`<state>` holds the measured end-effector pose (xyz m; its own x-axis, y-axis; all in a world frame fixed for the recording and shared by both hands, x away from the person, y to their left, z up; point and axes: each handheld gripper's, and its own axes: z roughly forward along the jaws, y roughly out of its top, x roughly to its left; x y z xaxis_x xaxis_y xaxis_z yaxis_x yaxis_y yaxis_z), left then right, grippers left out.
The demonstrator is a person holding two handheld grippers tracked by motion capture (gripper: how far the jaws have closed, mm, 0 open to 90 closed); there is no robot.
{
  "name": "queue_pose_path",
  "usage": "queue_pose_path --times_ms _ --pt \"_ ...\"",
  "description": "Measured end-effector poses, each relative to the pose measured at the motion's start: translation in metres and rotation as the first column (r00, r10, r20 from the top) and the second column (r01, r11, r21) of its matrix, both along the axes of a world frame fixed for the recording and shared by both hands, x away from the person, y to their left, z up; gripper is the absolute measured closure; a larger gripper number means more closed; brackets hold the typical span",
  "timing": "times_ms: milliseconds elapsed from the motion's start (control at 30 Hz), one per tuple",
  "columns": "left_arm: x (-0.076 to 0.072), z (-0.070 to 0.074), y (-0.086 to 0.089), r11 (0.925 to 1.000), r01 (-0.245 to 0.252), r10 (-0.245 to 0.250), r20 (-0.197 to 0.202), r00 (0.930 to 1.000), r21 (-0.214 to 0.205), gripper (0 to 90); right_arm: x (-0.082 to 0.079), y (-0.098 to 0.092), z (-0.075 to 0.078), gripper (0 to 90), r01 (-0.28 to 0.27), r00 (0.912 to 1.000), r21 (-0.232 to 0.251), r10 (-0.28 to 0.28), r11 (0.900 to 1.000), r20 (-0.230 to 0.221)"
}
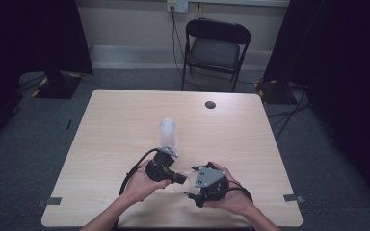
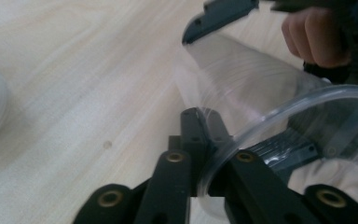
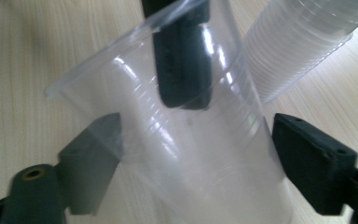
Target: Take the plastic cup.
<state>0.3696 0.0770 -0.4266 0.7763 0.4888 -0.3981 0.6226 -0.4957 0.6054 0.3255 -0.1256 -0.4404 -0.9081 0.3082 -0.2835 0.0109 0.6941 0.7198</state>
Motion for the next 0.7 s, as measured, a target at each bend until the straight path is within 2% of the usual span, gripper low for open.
queue_pose_path --times_ms 100,267,433,500,633,700 --pt "-0.0008 0.0005 -0.0012 0.9997 -0.021 0.021 0.004 0.9998 0.009 89.8 -0.0007 0.0001 0.0002 20.5 0.002 1.0 0.001 -0.002 1.0 0.005" --pt "0.0008 0.001 0.0005 0.9987 -0.048 0.048 0.008 0.9988 -0.013 89.4 0.0 -0.0007 0.0008 22.9 0.009 0.9999 0.011 -0.009 0.9999 0.007" --pt "0.0007 0.0011 0.0001 0.998 -0.062 0.062 0.008 0.998 -0.012 89.2 0.0004 -0.0013 0.0016 24.1 0.008 1.0 0.021 -0.008 0.9997 0.0" --pt "0.0023 0.0006 0.0004 0.9981 -0.058 0.058 -0.017 0.9982 -0.021 89.4 0.0008 -0.0016 0.0018 24.1 0.006 1.0 0.024 -0.006 0.9997 0.001" --pt "0.0039 0.0013 -0.0004 0.9981 -0.062 0.062 -0.036 0.9975 -0.001 89.8 0.0002 -0.0001 0.002 23.5 -0.004 1.0 0.027 0.004 0.9996 0.004" --pt "0.0054 0.0 -0.0004 0.9991 -0.042 0.042 -0.048 0.998 -0.001 89.9 0.0002 0.0011 0.0018 22.8 -0.007 1.0 0.025 0.006 0.9997 0.006"
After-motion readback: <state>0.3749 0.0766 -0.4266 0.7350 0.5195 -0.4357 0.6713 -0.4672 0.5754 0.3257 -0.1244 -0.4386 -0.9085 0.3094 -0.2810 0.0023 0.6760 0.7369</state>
